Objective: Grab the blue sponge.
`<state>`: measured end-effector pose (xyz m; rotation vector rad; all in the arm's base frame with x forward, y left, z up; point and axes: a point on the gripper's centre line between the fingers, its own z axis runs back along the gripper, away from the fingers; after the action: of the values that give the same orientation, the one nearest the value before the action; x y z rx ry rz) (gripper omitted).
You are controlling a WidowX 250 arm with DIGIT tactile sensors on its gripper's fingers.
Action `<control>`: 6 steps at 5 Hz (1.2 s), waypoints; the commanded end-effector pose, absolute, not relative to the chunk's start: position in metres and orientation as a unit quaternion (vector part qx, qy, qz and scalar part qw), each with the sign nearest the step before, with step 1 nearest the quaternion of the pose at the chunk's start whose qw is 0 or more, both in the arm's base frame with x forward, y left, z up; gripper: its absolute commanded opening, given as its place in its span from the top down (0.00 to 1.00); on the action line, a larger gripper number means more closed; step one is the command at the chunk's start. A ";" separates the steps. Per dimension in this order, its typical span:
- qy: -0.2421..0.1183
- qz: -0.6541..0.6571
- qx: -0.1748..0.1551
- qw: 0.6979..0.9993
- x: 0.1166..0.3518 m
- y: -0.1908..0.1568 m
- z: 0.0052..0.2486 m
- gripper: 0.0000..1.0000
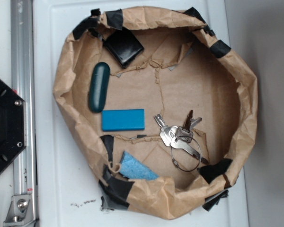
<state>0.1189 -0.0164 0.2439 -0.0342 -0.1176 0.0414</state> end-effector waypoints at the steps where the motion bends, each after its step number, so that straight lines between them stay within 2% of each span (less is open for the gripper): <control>1: -0.059 0.021 -0.017 0.998 0.119 -0.016 0.244 0.00; 2: -0.080 0.002 -0.032 0.996 0.169 -0.005 0.221 0.00; 3: -0.082 -0.041 -0.091 0.992 0.215 -0.001 0.187 0.00; 5: -0.043 -0.062 -0.131 0.988 0.243 -0.003 0.147 0.00; 6: -0.023 -0.115 -0.140 0.983 0.247 -0.014 0.125 0.00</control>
<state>0.2442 -0.0065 0.1150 -0.2907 -0.0066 -0.2027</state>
